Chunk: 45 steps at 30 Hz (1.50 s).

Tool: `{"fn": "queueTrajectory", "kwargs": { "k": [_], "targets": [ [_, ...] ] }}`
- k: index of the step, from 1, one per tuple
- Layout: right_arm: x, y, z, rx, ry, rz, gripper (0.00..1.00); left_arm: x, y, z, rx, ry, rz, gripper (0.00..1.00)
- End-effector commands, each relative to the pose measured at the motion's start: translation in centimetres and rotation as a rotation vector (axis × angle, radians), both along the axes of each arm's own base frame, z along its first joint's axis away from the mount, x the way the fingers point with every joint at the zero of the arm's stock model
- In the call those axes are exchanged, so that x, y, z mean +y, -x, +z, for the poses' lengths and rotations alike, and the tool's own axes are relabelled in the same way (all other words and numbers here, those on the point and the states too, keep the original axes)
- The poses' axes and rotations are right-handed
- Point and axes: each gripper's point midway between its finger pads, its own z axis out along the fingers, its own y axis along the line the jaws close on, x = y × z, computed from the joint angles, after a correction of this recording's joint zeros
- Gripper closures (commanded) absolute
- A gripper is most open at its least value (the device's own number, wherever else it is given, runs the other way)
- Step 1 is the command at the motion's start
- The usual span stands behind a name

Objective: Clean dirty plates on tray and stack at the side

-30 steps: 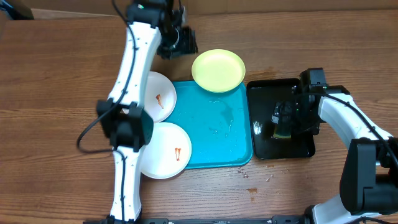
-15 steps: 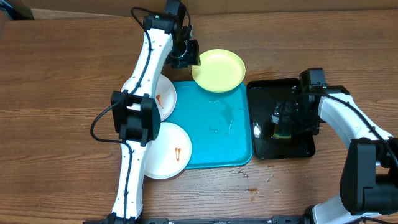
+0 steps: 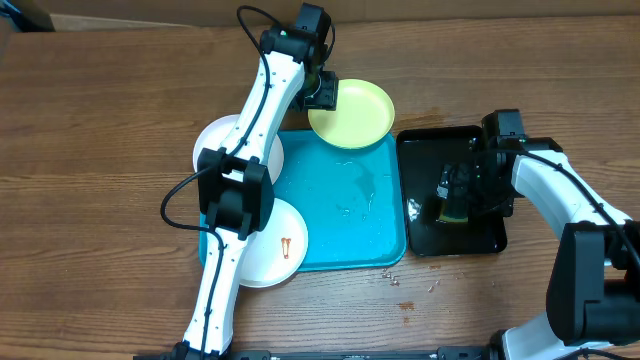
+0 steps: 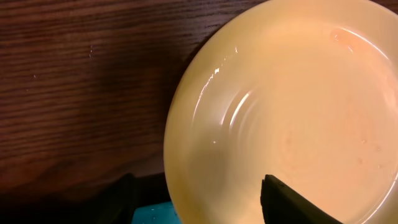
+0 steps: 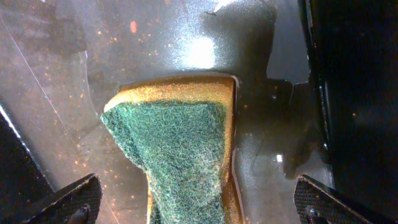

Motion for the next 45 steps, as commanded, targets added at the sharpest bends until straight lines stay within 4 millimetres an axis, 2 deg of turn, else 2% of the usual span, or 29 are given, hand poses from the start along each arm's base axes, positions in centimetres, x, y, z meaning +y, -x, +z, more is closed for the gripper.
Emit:
{"fn": "queueTrajectory", "kwargs": {
  "k": [1, 5, 11, 24, 28, 29, 31, 33, 39, 42, 45],
  "targets": [
    [0.0, -0.2, 0.7, -0.026, 0.009, 0.002, 0.00, 0.4, -0.2, -0.8, 0.005, -0.014, 0.022, 0.38],
    [0.0, -0.2, 0.7, -0.026, 0.009, 0.002, 0.00, -0.1, 0.0, -1.0, 0.020, 0.017, 0.013, 0.45],
    [0.0, -0.2, 0.7, -0.026, 0.009, 0.002, 0.00, -0.1, 0.5, -2.5, 0.061, 0.013, 0.011, 0.41],
    [0.0, -0.2, 0.7, -0.026, 0.009, 0.002, 0.00, -0.1, 1.5, -4.4, 0.123, 0.011, 0.005, 0.49],
    [0.0, -0.2, 0.7, -0.026, 0.009, 0.002, 0.00, 0.0, 1.8, -5.2, 0.143, 0.005, 0.006, 0.61],
    [0.0, -0.2, 0.7, -0.026, 0.009, 0.002, 0.00, 0.0, 1.8, -5.2, 0.143, 0.004, 0.006, 0.71],
    [0.0, -0.2, 0.7, -0.026, 0.009, 0.002, 0.00, 0.1, 1.7, -5.2, 0.142, 0.006, 0.008, 0.85],
    [0.0, -0.2, 0.7, -0.026, 0.009, 0.002, 0.00, 0.2, 1.5, -4.9, 0.135, 0.008, 0.011, 0.96],
    [0.0, -0.2, 0.7, -0.026, 0.009, 0.002, 0.00, 0.5, 0.9, -3.4, 0.119, 0.064, 0.025, 0.96],
    [0.0, -0.2, 0.7, -0.026, 0.009, 0.002, 0.00, 0.4, 0.1, -1.1, 0.085, 0.135, 0.031, 0.96],
    [0.0, -0.2, 0.7, -0.026, 0.009, 0.002, 0.00, 1.2, -0.9, 2.2, 0.032, 0.197, 0.048, 0.96]
  ]
}}
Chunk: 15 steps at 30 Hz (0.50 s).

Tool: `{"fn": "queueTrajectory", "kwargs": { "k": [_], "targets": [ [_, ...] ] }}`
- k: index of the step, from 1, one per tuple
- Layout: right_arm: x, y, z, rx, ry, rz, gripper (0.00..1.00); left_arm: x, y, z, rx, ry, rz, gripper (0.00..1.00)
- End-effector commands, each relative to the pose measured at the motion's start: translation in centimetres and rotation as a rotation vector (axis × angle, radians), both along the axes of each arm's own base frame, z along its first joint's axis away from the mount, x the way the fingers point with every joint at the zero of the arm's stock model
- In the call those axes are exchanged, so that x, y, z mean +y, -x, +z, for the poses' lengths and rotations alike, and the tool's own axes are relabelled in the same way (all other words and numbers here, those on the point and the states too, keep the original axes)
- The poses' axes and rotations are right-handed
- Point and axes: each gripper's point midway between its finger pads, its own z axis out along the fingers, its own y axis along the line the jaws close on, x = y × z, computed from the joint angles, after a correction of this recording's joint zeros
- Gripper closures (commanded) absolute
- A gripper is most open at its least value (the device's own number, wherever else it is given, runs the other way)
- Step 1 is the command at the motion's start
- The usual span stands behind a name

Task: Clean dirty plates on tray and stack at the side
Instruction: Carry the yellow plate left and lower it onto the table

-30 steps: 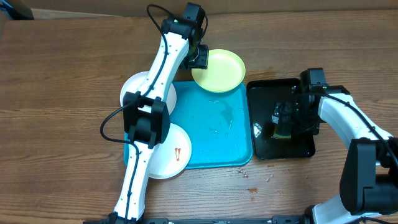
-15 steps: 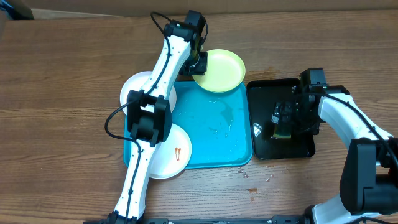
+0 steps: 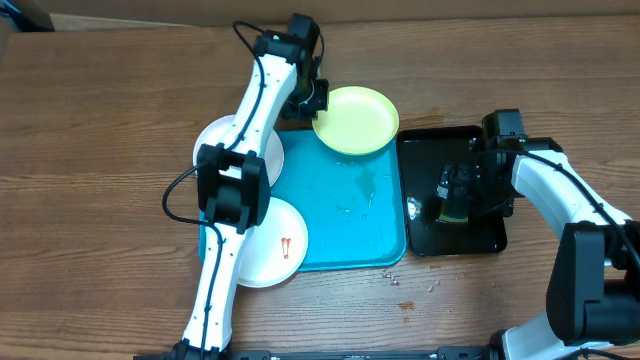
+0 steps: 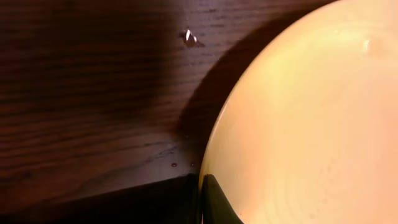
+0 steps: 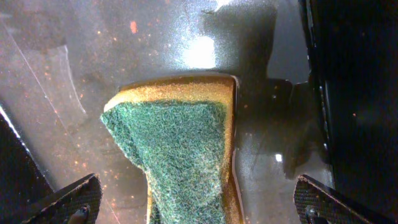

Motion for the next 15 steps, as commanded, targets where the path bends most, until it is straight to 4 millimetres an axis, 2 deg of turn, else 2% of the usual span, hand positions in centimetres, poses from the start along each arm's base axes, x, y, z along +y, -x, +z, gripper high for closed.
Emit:
{"fn": "queueTrajectory", "kwargs": {
  "k": [1, 5, 8, 11, 14, 15],
  "targets": [
    [0.0, -0.2, 0.7, -0.025, 0.009, 0.003, 0.00, 1.2, -1.8, 6.4, -0.112, 0.095, 0.039, 0.96],
    [0.1, -0.2, 0.7, -0.025, 0.009, 0.003, 0.00, 5.6, -2.3, 10.7, -0.167, 0.098, 0.119, 0.96],
    [0.1, -0.2, 0.7, -0.025, 0.009, 0.003, 0.00, 10.7, -1.8, 12.7, -0.169, 0.063, 0.210, 0.96],
    [0.0, -0.2, 0.7, -0.025, 0.009, 0.003, 0.00, 16.8, -0.5, 13.2, -0.128, -0.007, 0.321, 0.96],
    [0.1, -0.2, 0.7, -0.025, 0.009, 0.003, 0.00, 22.7, 1.5, 12.9, -0.059, -0.059, 0.434, 0.96],
    [0.1, -0.2, 0.7, -0.025, 0.009, 0.003, 0.00, 25.6, 2.6, 12.6, -0.024, -0.079, 0.492, 0.96]
  ]
}}
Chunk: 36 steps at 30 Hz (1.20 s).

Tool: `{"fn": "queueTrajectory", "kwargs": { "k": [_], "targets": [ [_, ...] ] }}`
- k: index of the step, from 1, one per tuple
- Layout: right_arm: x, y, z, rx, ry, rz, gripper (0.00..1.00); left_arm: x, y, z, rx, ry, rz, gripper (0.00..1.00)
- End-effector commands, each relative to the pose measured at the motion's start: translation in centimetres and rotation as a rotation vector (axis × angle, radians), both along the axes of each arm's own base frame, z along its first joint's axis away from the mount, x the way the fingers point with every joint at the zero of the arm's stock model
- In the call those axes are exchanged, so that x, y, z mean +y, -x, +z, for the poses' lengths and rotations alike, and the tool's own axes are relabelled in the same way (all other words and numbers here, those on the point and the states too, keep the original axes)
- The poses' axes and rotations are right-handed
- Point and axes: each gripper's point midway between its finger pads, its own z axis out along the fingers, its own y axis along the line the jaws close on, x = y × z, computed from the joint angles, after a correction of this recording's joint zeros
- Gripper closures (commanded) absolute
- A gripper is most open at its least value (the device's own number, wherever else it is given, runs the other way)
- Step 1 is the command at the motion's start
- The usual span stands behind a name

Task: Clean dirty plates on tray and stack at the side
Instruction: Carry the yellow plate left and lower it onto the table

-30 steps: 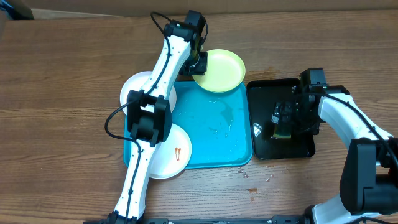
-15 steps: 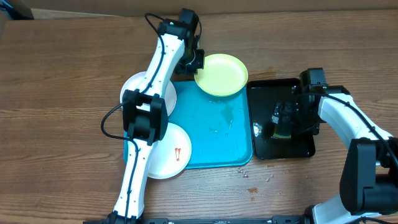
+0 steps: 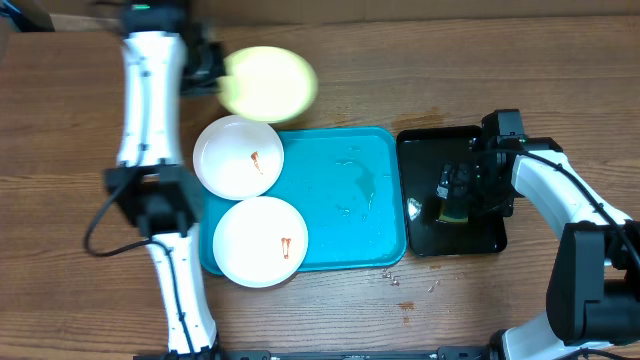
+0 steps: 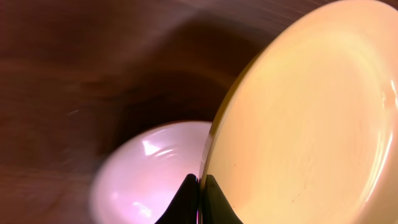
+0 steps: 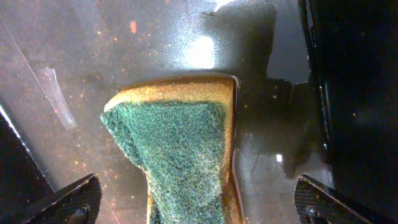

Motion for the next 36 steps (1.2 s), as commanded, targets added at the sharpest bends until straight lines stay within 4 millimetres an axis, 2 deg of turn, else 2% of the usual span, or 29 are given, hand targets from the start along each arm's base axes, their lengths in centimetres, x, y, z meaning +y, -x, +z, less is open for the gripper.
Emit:
{"fn": "queueTrajectory", "kwargs": {
  "k": [1, 5, 8, 11, 15, 19, 26, 29, 36],
  "targets": [
    [0.0, -0.2, 0.7, -0.025, 0.009, 0.002, 0.00, 8.1, 2.3, 0.9, 0.043, -0.063, 0.166, 0.96],
    [0.0, -0.2, 0.7, -0.025, 0.009, 0.002, 0.00, 14.8, 4.9, 0.7, 0.082, -0.051, 0.326, 0.96],
    [0.0, -0.2, 0.7, -0.025, 0.009, 0.002, 0.00, 18.7, 6.7, 0.7, 0.094, -0.057, 0.409, 0.96],
    [0.0, -0.2, 0.7, -0.025, 0.009, 0.002, 0.00, 21.3, 8.0, 0.7, 0.098, -0.055, 0.465, 0.96],
    [0.0, -0.2, 0.7, -0.025, 0.009, 0.002, 0.00, 24.7, 10.2, 0.4, 0.145, -0.163, 0.530, 0.96],
    [0.0, -0.2, 0.7, -0.025, 0.009, 0.002, 0.00, 25.3, 11.4, -0.9, 0.209, -0.175, 0.569, 0.96],
    [0.0, -0.2, 0.7, -0.025, 0.009, 0.002, 0.00, 23.9, 11.8, -4.1, 0.296, -0.162, 0.536, 0.96],
    [0.0, -0.2, 0.7, -0.025, 0.009, 0.002, 0.00, 24.2, 12.4, -5.5, 0.347, -0.221, 0.537, 0.96],
    [0.0, -0.2, 0.7, -0.025, 0.009, 0.002, 0.00, 24.2, 12.7, -6.8, 0.369, -0.224, 0.532, 0.96]
  ]
}}
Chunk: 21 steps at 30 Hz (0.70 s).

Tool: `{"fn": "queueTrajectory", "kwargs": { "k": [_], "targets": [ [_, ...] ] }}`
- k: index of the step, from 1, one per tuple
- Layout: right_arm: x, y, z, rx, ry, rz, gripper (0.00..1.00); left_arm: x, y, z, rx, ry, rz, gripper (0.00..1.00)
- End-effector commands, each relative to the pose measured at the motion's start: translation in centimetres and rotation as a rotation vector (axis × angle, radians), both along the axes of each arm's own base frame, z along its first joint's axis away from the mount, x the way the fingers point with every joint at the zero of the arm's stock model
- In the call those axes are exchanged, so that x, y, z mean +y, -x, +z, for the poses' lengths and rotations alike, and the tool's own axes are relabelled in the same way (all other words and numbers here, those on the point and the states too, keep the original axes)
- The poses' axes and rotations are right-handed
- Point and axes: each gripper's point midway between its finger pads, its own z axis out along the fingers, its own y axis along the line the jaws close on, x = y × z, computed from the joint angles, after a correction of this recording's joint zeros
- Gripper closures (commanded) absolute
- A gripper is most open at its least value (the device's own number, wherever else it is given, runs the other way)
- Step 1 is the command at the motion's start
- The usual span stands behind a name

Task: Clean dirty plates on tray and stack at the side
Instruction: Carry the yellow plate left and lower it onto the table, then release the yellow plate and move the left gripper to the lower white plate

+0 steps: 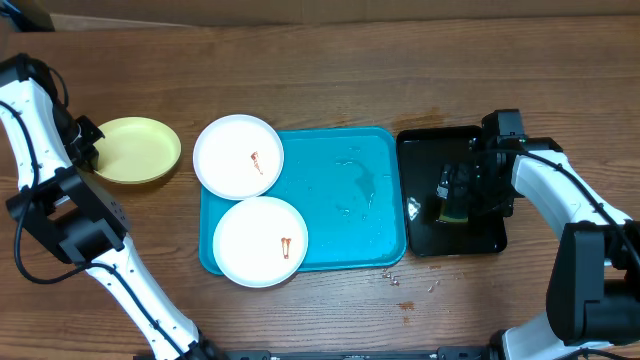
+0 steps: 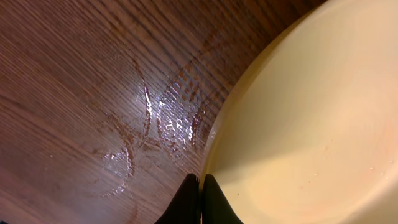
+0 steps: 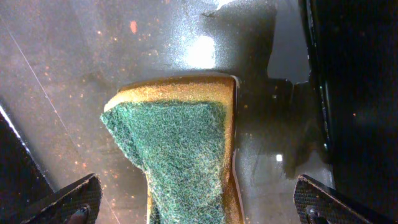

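The yellow plate (image 1: 135, 150) lies on the wood at the far left, off the blue tray (image 1: 350, 195). My left gripper (image 1: 85, 143) is shut on its left rim (image 2: 211, 143), fingertips (image 2: 200, 186) pinching the edge. Two white plates with red smears sit on the tray's left side, one at the back (image 1: 238, 155) and one at the front (image 1: 260, 241). My right gripper (image 3: 196, 199) stands open over the green and yellow sponge (image 3: 180, 149), which lies in the black tray (image 1: 450, 205).
A wet smear marks the wood (image 2: 149, 124) beside the yellow plate. Water drops lie on the blue tray's bare middle. Crumbs (image 1: 405, 285) are scattered on the table in front of the trays. A cardboard box edge (image 1: 30, 15) shows at the back left.
My left gripper has carried the yellow plate from mid-air behind the white plates to the far left, where it now rests flat on the table. The right arm is unmoved.
My left gripper was open beside the yellow plate at the tray's back right edge. Then it closed on the plate's rim there. Later the plate was held tilted above the back left of the tray, and now it lies on the table at the far left.
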Motion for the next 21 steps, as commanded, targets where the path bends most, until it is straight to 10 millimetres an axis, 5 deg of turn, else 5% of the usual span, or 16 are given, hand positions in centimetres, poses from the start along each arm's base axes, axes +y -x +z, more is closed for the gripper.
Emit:
{"fn": "queueTrajectory", "kwargs": {
  "k": [1, 7, 10, 11, 13, 14, 21],
  "targets": [
    [0.0, -0.2, 0.7, -0.025, 0.009, 0.002, 0.00, 0.3, 0.3, 0.1, 0.008, -0.028, 0.018, 0.96],
    [0.0, -0.2, 0.7, -0.025, 0.009, 0.002, 0.00, -0.1, 0.7, -1.0, 0.032, -0.008, 0.018, 0.95],
    [0.0, -0.2, 0.7, -0.025, 0.009, 0.002, 0.00, -0.1, 0.8, -1.3, 0.038, -0.004, 0.017, 0.83],
    [0.0, -0.2, 0.7, -0.025, 0.009, 0.003, 0.00, -0.2, 0.8, -1.3, 0.039, -0.004, 0.016, 0.76],
    [0.0, -0.2, 0.7, -0.025, 0.009, 0.002, 0.00, -0.2, 0.9, -1.3, 0.040, -0.003, 0.016, 0.32],
    [0.0, -0.2, 0.7, -0.025, 0.009, 0.002, 0.00, -0.3, 0.9, -1.3, 0.039, 0.003, 0.017, 0.24],
    [0.0, -0.2, 0.7, -0.025, 0.009, 0.002, 0.00, -5.0, -2.6, 0.3, -0.155, 0.244, -0.115, 0.26]
  ]
}}
